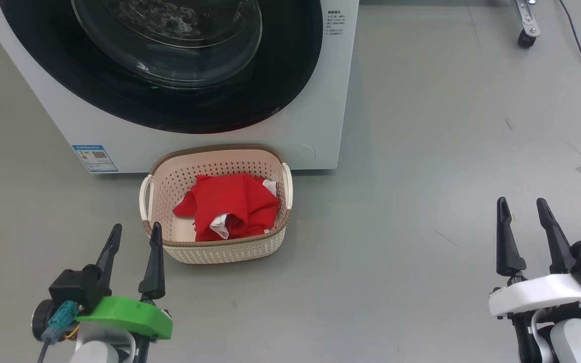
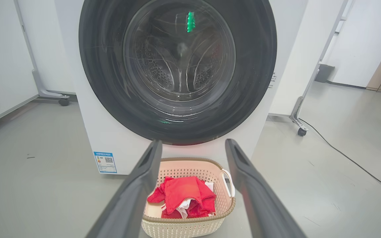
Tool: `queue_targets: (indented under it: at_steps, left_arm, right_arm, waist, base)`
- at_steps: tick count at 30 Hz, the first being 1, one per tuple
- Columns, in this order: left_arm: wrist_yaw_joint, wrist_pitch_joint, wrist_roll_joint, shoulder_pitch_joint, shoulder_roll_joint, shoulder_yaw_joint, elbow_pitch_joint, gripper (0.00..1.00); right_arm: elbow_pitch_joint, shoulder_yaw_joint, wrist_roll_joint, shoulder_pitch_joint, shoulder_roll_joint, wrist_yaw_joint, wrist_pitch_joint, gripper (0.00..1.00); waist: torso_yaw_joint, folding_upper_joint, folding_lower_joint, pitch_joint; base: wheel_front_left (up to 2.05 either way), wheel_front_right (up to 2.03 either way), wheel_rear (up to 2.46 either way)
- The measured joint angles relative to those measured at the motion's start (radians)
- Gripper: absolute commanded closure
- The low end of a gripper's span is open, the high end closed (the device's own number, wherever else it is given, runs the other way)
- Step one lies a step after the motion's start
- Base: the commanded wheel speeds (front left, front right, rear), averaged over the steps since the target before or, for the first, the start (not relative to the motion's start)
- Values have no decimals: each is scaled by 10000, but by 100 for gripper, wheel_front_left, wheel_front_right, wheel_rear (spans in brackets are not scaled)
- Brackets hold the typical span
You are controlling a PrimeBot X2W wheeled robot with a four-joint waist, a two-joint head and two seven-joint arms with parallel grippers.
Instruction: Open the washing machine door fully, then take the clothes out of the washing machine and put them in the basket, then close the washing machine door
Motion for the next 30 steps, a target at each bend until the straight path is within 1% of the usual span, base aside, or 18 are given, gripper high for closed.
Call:
queue_targets:
  at_steps: [11,30]
  left_arm:
    - [0,0,81,0,0,-48,12,0]
    - [0,0,-29,134,0,84,173,0]
  right_arm:
    - [-67,-115,-180,100,134,153,0,0]
    - [-130,-378,-339,398,265,253,0,0]
  waist:
    - [-6,0,0,-121]
    - [-11,0,0,-219]
  base:
    - [0,0,0]
    - [0,0,0]
